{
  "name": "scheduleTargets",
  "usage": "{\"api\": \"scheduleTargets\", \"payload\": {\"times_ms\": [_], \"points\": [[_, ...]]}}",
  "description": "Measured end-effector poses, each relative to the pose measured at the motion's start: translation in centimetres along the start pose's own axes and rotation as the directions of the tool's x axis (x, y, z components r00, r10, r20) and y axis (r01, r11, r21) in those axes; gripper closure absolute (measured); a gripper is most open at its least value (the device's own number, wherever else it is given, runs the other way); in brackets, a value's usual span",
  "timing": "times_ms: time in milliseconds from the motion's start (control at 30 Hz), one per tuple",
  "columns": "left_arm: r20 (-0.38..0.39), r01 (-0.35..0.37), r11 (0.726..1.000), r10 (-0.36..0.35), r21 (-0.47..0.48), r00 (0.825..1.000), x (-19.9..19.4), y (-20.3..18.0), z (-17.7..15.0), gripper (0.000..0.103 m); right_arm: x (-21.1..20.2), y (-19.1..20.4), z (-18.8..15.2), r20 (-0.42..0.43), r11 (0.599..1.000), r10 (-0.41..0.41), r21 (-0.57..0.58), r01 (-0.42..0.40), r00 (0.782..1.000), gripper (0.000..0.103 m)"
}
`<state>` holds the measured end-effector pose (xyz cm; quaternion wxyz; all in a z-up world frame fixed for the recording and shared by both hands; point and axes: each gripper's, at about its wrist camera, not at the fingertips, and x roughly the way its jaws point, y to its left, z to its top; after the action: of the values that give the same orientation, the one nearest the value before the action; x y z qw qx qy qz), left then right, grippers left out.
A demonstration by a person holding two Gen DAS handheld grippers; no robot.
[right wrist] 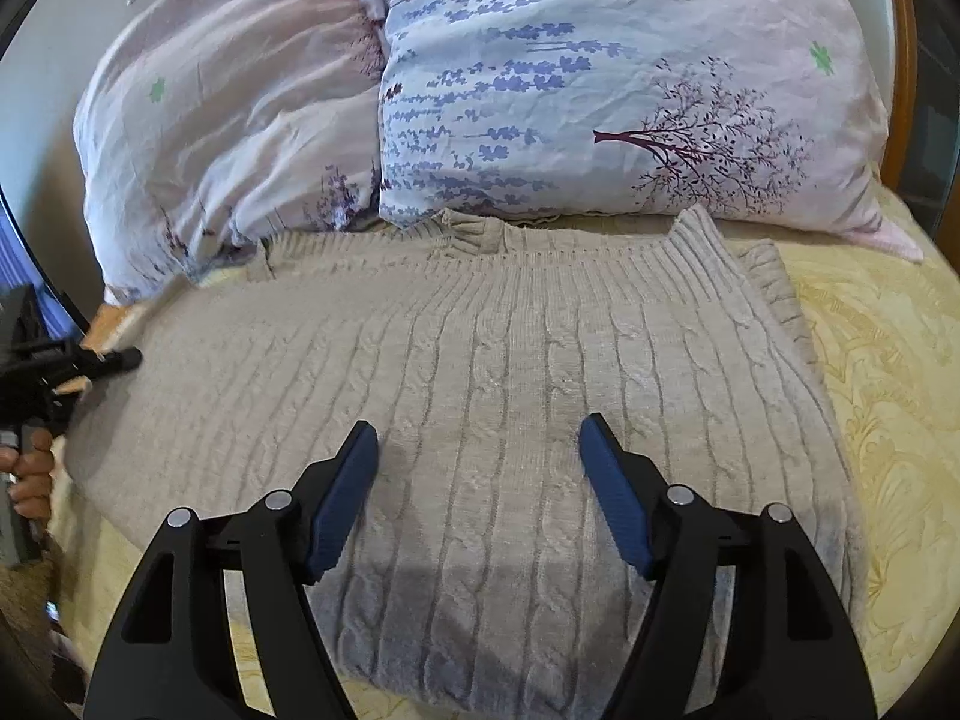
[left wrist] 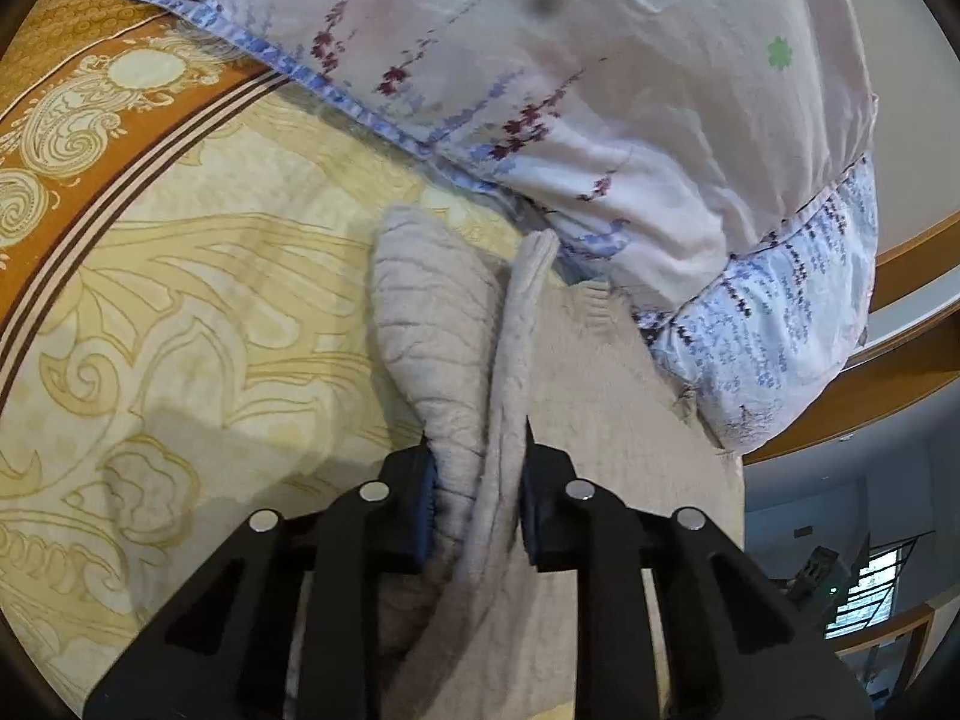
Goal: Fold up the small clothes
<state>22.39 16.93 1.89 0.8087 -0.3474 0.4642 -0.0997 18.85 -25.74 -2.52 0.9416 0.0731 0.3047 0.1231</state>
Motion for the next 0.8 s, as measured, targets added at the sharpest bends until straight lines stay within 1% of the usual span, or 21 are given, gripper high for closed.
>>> {"api": "scheduleTargets", "payload": {"times_ms": [67,167,333,400,467,667,800], "points": [[0.015,0.022,1.0,-0.022,0.016,1.0,-0.5,-1.2,0.0,0.085,-0.7,-0.8,0.1,0.013,0.998,0.037,0.043,-0.038,0.999,0.032],[0.036,0.054,0.998,-0.056,0.043,0.998,-1.1,-3.5,0.0,0.086,-2.0,-2.0,0.1,0.044,0.995,0.053,0.086,-0.057,0.998,0.032],[0.051,0.119,0.99,-0.122,0.073,0.991,-1.3,-7.7,-0.4,0.087,-3.8,-3.9,0.2,0.081,0.991,0.054,0.121,-0.063,0.995,0.031],[0.046,0.164,0.984,-0.168,0.075,0.985,-0.9,-9.7,-0.7,0.087,-4.7,-4.8,0.2,0.101,0.989,0.048,0.138,-0.062,0.994,0.031],[0.032,0.202,0.975,-0.205,0.087,0.978,0.0,-12.1,-1.1,0.088,-5.5,-5.7,0.2,0.115,0.986,0.044,0.155,-0.062,0.992,0.031],[-0.034,0.279,0.956,-0.277,0.088,0.96,4.0,-17.8,-3.1,0.088,-7.2,-8.2,0.1,0.157,0.98,0.042,0.188,-0.072,0.987,0.031],[-0.111,0.318,0.942,-0.306,0.106,0.945,8.5,-22.0,-6.2,0.088,-7.8,-9.8,0.2,0.171,0.969,0.063,0.227,-0.101,0.983,0.031]]}}
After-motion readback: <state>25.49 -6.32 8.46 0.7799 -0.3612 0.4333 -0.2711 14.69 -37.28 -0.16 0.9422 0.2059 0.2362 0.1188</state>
